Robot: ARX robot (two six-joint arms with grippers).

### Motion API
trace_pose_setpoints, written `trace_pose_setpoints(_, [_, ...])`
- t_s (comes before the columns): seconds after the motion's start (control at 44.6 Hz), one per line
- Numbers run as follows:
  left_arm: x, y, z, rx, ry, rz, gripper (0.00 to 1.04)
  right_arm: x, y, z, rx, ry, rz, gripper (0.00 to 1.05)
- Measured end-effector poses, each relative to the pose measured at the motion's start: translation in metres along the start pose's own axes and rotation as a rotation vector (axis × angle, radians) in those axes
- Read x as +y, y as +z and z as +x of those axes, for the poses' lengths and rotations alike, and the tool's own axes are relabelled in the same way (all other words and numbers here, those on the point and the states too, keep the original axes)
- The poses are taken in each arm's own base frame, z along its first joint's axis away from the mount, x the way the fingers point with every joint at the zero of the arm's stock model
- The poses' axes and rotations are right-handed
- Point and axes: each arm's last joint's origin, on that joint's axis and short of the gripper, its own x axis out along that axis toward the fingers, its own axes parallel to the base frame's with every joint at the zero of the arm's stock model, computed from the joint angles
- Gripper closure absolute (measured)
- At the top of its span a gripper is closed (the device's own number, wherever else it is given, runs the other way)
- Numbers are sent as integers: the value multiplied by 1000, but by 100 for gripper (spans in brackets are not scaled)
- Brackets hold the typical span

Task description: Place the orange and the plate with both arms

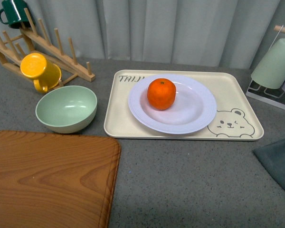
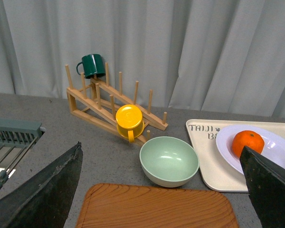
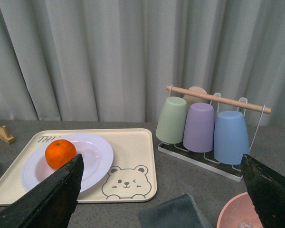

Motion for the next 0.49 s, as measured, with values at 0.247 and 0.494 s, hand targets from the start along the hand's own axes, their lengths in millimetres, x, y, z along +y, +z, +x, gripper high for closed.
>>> trace_pose_setpoints(0.247, [0,0,0,0,0,0,6,0,0,0,0,0,0,9])
trace_pose_setpoints(0.494, [0,0,0,0,0,0,6,0,0,0,0,0,0,9])
